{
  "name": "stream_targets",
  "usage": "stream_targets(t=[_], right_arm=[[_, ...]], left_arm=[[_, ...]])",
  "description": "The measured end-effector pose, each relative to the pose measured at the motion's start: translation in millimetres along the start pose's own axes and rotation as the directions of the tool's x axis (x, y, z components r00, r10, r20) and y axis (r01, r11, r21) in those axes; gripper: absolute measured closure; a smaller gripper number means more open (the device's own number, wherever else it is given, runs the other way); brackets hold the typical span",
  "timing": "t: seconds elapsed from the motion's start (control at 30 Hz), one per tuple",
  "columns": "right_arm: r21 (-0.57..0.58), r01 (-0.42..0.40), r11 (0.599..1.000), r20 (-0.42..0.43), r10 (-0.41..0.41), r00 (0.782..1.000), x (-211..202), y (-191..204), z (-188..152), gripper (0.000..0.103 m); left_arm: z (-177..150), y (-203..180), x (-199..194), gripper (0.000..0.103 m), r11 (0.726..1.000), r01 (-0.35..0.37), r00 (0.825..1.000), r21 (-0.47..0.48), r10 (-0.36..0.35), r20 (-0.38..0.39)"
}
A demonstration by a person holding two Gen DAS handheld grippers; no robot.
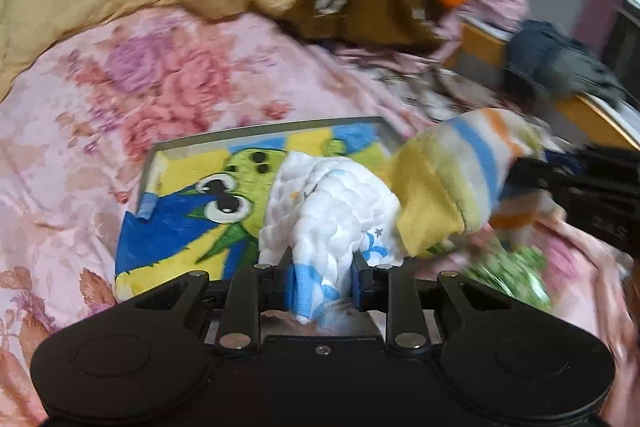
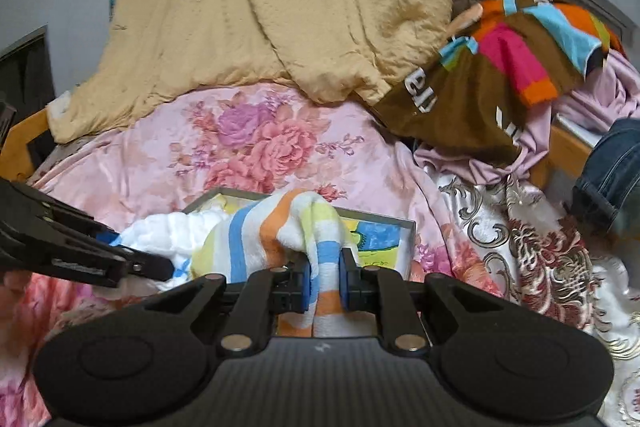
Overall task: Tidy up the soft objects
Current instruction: 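Carry the muslin cloth and striped sock into the cartoon tray and release both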
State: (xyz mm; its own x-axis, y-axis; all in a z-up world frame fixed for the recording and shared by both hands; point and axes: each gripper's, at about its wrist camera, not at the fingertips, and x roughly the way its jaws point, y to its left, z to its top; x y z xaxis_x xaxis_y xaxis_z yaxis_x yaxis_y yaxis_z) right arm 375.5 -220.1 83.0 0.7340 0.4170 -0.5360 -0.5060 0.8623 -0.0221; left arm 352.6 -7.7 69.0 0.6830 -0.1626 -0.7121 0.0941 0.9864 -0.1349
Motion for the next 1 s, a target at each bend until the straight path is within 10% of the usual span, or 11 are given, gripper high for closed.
stream_targets(t=[0.57, 1.0], right_arm=[[0.210, 0.016, 0.978, -0.093, 0.004, 0.996, 78.8, -29.1, -35.1, 0.086], [0.241, -0.015, 0.970, -0.102, 0.041, 0.994, 75.3, -33.6, -42.9, 0.071]], left_arm=[[16.8, 5.9, 92.4, 0.075, 0.975, -0.192, 0.981, -0.111, 0.187, -0.057], [3.5, 17.7, 103.6, 0.067, 0.972, -0.188, 0.979, -0.144, 0.174, -0.106]])
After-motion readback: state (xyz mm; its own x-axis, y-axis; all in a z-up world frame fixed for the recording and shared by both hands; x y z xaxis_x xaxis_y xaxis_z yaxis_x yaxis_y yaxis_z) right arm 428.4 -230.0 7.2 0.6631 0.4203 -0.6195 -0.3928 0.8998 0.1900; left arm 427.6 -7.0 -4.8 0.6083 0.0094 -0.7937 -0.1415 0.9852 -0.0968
